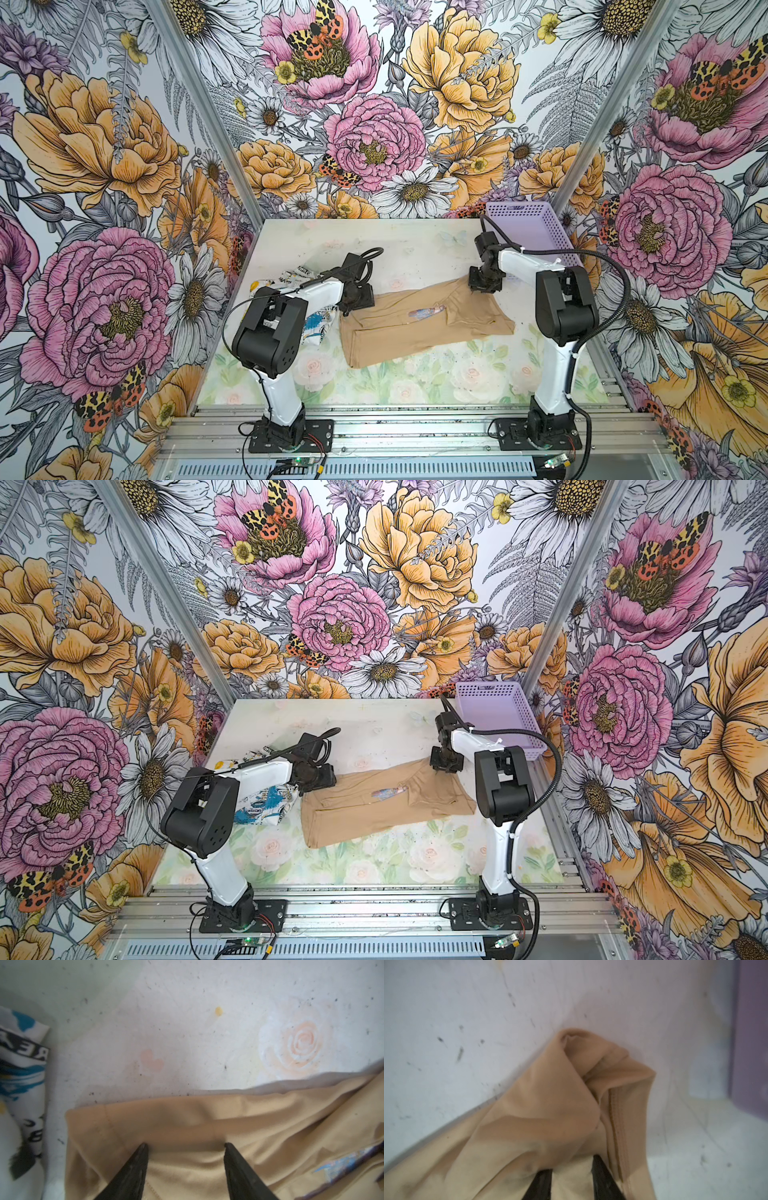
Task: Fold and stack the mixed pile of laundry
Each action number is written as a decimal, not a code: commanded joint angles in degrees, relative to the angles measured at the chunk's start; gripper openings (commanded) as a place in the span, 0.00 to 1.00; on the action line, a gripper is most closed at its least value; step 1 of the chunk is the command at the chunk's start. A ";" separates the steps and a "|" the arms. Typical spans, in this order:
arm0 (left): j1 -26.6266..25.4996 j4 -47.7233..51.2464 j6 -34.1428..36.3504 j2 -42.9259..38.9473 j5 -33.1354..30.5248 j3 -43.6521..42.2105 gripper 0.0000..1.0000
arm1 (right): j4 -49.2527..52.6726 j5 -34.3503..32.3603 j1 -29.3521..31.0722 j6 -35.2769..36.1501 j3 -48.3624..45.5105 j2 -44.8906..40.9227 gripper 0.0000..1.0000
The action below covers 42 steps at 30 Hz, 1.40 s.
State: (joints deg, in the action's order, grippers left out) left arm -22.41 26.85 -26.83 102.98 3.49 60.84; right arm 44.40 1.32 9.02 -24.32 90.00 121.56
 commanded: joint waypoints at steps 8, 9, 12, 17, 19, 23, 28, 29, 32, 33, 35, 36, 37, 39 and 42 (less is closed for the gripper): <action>-7.60 9.63 -7.15 -1.07 7.74 -12.29 0.60 | 3.14 3.55 6.69 3.74 27.11 18.68 0.34; -8.58 9.62 -7.83 -0.88 8.04 -12.87 0.60 | 3.83 3.89 7.40 3.60 30.32 20.51 0.34; -10.88 9.58 -9.42 -0.84 9.00 -14.59 0.60 | 6.21 5.17 8.88 3.26 39.93 25.87 0.34; -14.12 9.37 -13.54 -3.19 10.74 -18.90 0.60 | 8.67 7.60 10.98 3.06 53.44 33.30 0.35; -15.75 9.35 -15.30 -5.02 11.61 -20.62 0.60 | 8.86 8.83 11.72 2.92 57.24 35.51 0.36; -18.89 9.36 -19.59 -9.95 12.94 -24.66 0.60 | 8.71 10.79 13.12 2.56 63.45 38.88 0.38; -19.60 9.46 -21.09 -15.56 14.74 -27.50 0.60 | 7.60 12.28 14.45 2.46 69.64 41.43 0.43; -19.63 9.45 -20.99 -16.45 15.27 -27.45 0.61 | 7.07 12.48 14.53 2.40 69.73 41.05 0.44; -19.60 9.73 -20.74 -19.81 16.49 -26.21 0.64 | 6.77 12.15 14.08 2.86 69.70 38.18 0.48; -19.56 9.85 -20.60 -21.45 16.76 -25.42 0.65 | 6.79 12.06 13.92 3.00 69.24 36.83 0.49; -19.27 10.65 -19.83 -24.60 16.89 -23.35 0.69 | 6.82 12.41 13.47 3.18 67.66 33.06 0.52; -18.82 11.37 -19.27 -26.19 16.97 -22.25 0.71 | 6.90 12.62 13.21 3.19 66.21 31.08 0.54; -18.28 11.83 -18.61 -27.47 17.08 -21.32 0.73 | 6.86 12.92 13.01 3.36 64.74 29.00 0.56; -16.47 12.89 -17.32 -30.29 17.48 -19.81 0.75 | 6.81 13.95 12.54 3.33 60.73 24.55 0.58; -12.16 13.12 -15.19 -33.32 18.84 -19.18 0.76 | 6.97 15.48 12.34 2.93 53.94 18.17 0.60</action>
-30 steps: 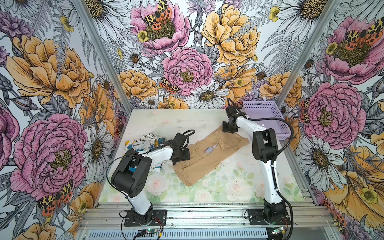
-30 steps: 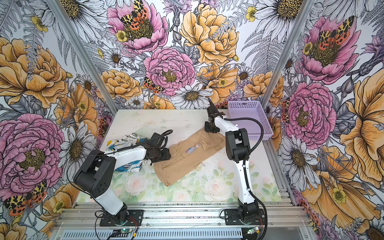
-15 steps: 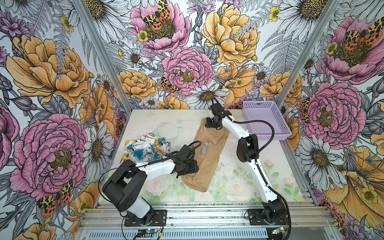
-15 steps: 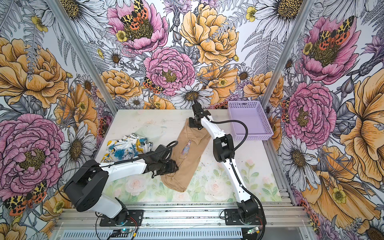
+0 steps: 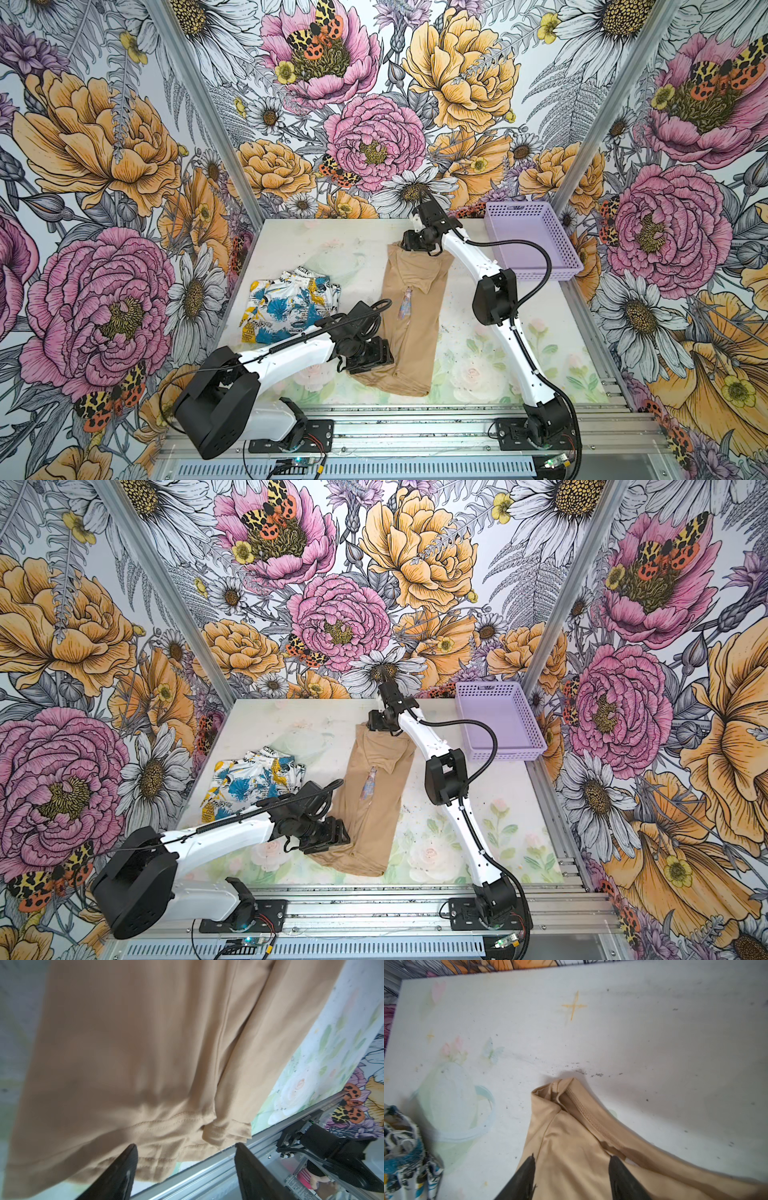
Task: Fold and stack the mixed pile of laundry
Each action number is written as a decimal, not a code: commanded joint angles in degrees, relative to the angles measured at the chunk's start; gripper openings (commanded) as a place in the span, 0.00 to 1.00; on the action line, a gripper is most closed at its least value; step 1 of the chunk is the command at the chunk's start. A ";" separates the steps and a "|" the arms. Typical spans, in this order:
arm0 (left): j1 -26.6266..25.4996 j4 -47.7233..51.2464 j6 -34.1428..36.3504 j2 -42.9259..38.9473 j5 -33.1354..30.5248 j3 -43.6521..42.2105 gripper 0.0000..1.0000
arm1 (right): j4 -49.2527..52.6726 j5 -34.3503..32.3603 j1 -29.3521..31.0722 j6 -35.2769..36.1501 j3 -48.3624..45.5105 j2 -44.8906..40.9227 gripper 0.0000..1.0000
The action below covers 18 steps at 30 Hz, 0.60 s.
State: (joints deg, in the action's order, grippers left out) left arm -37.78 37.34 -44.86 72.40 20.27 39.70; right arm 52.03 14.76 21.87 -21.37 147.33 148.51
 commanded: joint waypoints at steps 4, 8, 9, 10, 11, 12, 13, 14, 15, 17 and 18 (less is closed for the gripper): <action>10.21 3.26 7.15 -4.28 1.02 1.48 0.76 | -0.72 2.88 -0.01 -2.29 -17.65 -17.83 0.61; 14.18 3.21 11.41 -3.07 -2.36 1.17 0.75 | -2.98 1.83 2.54 -6.00 -39.69 -30.03 0.61; 14.49 3.25 12.17 -2.61 -2.66 0.92 0.74 | -5.03 2.39 3.42 -8.09 -46.82 -33.86 0.61; 14.62 3.18 12.42 -2.38 -3.04 0.69 0.73 | -7.07 3.13 4.29 -10.24 -53.03 -37.18 0.60; 14.51 2.85 12.38 -2.22 -3.69 0.32 0.73 | -8.86 3.83 5.43 -12.34 -59.64 -40.74 0.60; 14.37 2.32 12.17 -2.06 -3.83 -0.04 0.71 | -9.53 3.73 6.53 -14.31 -65.32 -43.99 0.60; 14.23 2.21 11.75 -1.83 -4.36 -0.19 0.71 | -9.95 2.96 7.59 -15.86 -69.86 -46.36 0.60; 14.16 2.20 11.34 -1.66 -5.12 -0.63 0.69 | -10.53 1.79 8.86 -17.49 -74.59 -49.59 0.59; 13.99 2.08 10.76 -1.45 -5.67 -1.20 0.68 | -11.09 0.61 10.28 -18.80 -78.30 -52.04 0.58; 13.30 1.94 9.70 -1.13 -7.16 -2.13 0.64 | -11.73 -0.88 13.13 -20.98 -83.64 -54.94 0.56; 12.94 1.94 9.20 -0.86 -7.70 -2.64 0.63 | -11.90 -1.31 14.88 -21.84 -85.26 -55.78 0.56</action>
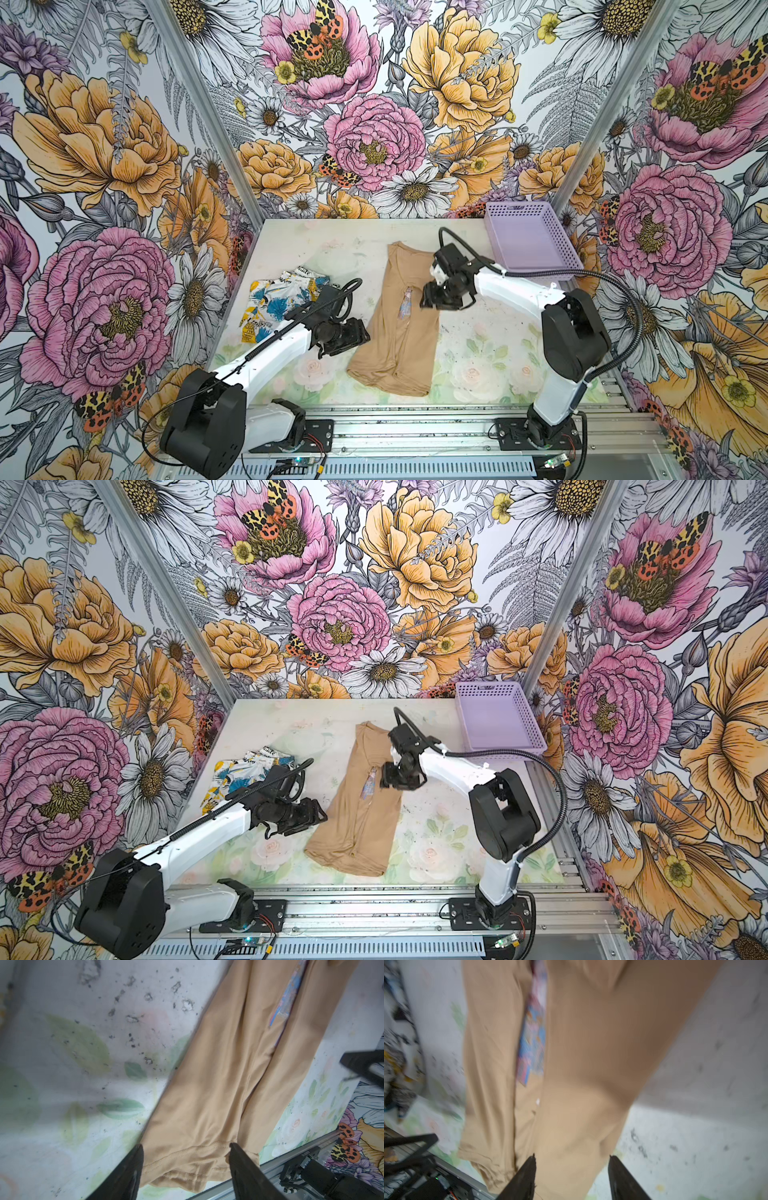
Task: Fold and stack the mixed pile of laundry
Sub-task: 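Grasp the hem nearest the robot with both grippers and lift it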
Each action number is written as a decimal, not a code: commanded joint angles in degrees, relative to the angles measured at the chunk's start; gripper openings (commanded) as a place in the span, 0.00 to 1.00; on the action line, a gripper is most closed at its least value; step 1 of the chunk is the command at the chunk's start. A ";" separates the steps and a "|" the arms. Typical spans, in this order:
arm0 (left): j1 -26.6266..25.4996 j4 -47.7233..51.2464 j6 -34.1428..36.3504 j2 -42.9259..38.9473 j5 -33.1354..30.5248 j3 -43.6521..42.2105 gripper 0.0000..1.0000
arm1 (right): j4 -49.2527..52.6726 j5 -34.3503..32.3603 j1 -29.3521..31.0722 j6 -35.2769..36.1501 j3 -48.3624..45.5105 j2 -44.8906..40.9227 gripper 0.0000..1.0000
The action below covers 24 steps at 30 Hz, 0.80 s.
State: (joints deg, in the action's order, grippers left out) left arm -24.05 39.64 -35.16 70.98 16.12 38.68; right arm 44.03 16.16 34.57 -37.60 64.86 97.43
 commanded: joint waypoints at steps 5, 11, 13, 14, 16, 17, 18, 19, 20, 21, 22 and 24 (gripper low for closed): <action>-4.34 -1.48 -2.66 1.40 -5.68 -3.91 0.61 | -4.85 -1.60 10.13 -11.93 -8.41 -6.54 0.56; -6.80 -4.27 -4.29 2.77 -6.36 -7.58 0.61 | -5.03 0.27 16.50 -16.65 -12.90 -7.38 0.54; -7.23 -4.31 -4.65 2.14 -6.53 -8.12 0.61 | -5.04 0.06 17.07 -17.32 -13.95 -7.47 0.53; -7.45 -4.31 -4.79 1.68 -6.65 -8.21 0.61 | -5.06 -0.13 17.24 -17.49 -14.27 -7.54 0.52; -7.63 -4.31 -5.09 0.86 -6.51 -8.43 0.61 | -5.02 -0.21 17.59 -17.59 -14.43 -7.37 0.52; -7.75 -4.31 -5.16 0.69 -6.38 -8.53 0.61 | -5.08 -0.36 17.80 -17.49 -14.19 -6.94 0.51; -7.88 -4.31 -5.18 0.70 -6.22 -8.53 0.61 | -5.03 -0.37 17.94 -17.28 -13.94 -6.56 0.50; -8.17 -4.31 -5.18 0.90 -6.04 -8.53 0.61 | -5.09 -0.47 18.13 -17.01 -13.64 -6.00 0.49; -8.60 -4.21 -5.18 1.16 -6.01 -8.53 0.60 | -5.09 -0.72 18.31 -16.88 -13.37 -5.46 0.46; -9.04 -4.21 -5.27 1.33 -5.82 -8.61 0.60 | -5.01 -0.91 18.53 -16.80 -13.12 -4.98 0.43; -9.42 -4.22 -5.36 1.68 -5.67 -8.66 0.60 | -4.97 -1.11 18.83 -16.57 -12.84 -4.42 0.41; -10.23 -4.21 -5.72 1.96 -5.44 -8.94 0.59 | -5.00 -1.39 18.89 -16.34 -12.62 -3.77 0.37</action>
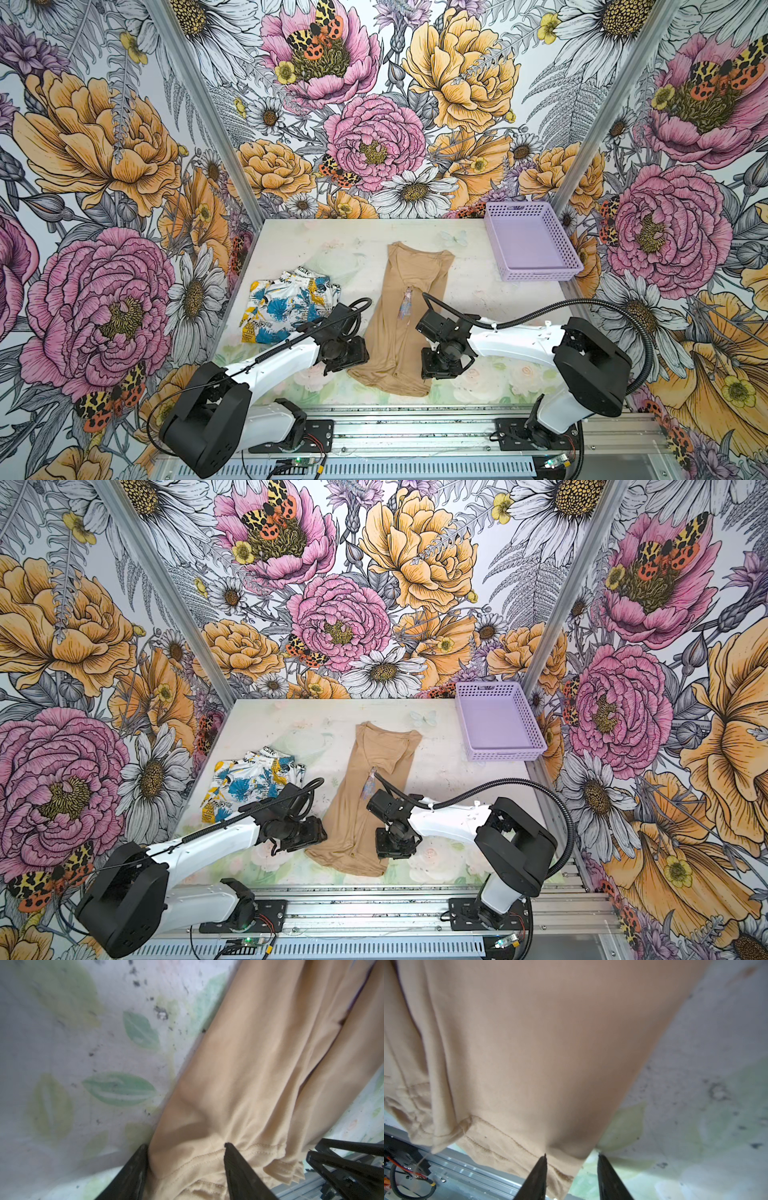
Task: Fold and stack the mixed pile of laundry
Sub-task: 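Grasp the hem nearest the robot with both grippers and lift it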
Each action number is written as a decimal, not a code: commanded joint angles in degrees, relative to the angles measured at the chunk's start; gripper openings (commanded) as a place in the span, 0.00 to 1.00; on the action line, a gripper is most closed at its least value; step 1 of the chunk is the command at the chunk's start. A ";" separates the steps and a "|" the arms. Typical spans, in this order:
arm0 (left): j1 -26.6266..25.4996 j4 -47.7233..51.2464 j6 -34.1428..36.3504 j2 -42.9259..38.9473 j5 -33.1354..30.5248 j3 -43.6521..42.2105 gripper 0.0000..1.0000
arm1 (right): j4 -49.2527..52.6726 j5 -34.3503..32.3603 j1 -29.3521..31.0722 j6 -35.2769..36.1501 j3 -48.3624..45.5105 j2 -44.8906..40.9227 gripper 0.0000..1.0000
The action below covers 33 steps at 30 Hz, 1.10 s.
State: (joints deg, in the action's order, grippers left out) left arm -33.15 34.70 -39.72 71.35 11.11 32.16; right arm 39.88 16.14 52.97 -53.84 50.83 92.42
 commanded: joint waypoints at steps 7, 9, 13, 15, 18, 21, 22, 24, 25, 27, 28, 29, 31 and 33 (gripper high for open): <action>-4.74 0.98 -2.80 3.29 0.13 -3.77 0.46 | -0.25 -1.83 0.40 1.51 2.55 3.44 0.16; -5.71 0.98 -3.18 4.04 0.66 -3.94 0.38 | 0.08 -1.89 0.08 1.88 2.58 3.69 0.07; -8.04 1.04 -4.35 4.07 1.82 -4.56 0.22 | 1.11 -2.16 -1.54 2.51 1.24 2.15 0.00; -9.47 0.99 -5.13 3.71 2.46 -4.74 0.17 | 2.43 -2.49 -2.49 3.27 0.64 1.04 0.00; -10.99 1.09 -5.71 2.90 3.58 -4.37 0.11 | 5.03 -3.26 -4.06 5.04 0.23 -0.58 0.00; -11.99 1.51 -5.96 2.48 4.67 -3.57 0.09 | 7.37 -3.41 -5.74 6.70 -0.61 -2.18 0.00; -12.50 1.64 -5.98 2.55 5.22 -3.14 0.09 | 8.03 -3.40 -6.39 7.09 -0.92 -2.79 0.00; -13.75 2.35 -6.24 2.48 5.64 -2.36 0.09 | 9.10 -3.25 -7.17 7.80 -1.25 -3.76 0.00; -14.08 2.77 -6.24 2.31 5.66 -1.90 0.10 | 9.33 -3.07 -7.26 7.97 -1.34 -4.23 0.00; -14.91 2.93 -6.39 1.73 6.00 -1.28 0.18 | 9.43 -2.21 -7.26 8.23 -1.22 -4.68 0.00; -15.34 2.92 -6.86 1.24 6.26 -1.07 0.23 | 9.34 -1.55 -7.25 8.12 -1.06 -4.92 0.00; -15.76 3.48 -7.24 0.69 5.80 -0.81 0.29 | 9.34 -1.14 -7.19 7.90 -0.83 -5.26 0.01; -16.18 4.85 -7.70 -1.43 5.10 -0.70 0.42 | 9.26 -0.69 -6.82 7.11 -0.70 -6.49 0.15; -16.23 5.33 -8.78 -4.23 4.71 -1.30 0.47 | 9.10 -0.69 -5.98 5.56 -1.43 -7.77 0.25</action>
State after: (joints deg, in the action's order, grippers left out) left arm -48.99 36.27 -46.98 70.19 16.27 31.29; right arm 48.62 15.07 46.15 -47.31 49.63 87.48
